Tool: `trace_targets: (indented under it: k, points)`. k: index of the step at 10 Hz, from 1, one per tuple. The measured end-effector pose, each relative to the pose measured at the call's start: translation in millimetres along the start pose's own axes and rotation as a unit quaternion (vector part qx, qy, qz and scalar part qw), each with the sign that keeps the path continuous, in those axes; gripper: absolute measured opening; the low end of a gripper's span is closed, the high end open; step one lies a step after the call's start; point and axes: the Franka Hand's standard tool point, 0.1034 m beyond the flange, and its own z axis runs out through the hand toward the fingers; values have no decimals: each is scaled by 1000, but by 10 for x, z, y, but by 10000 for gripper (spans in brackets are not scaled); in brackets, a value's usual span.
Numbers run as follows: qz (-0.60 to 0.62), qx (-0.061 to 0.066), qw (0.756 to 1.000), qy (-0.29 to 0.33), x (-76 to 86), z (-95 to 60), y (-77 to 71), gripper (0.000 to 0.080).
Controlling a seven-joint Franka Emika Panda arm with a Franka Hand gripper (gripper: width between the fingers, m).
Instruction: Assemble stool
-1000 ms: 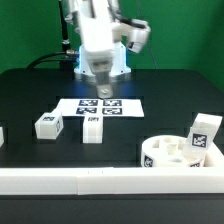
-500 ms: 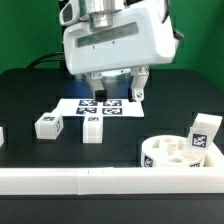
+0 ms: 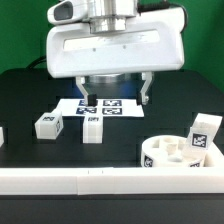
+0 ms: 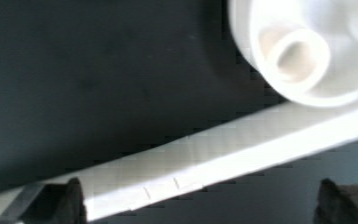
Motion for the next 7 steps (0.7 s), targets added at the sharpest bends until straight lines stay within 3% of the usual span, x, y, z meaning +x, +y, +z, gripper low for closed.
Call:
trace_targets:
  k: [2, 5, 6, 7]
  points:
    - [-116, -11, 993, -6, -124, 93, 420, 649]
    - [-98, 5, 995, -31, -168, 119, 365, 649]
    - [-98, -2, 995, -23, -200, 139, 462, 649]
    - [-87, -7, 996, -30, -348, 200, 542, 649]
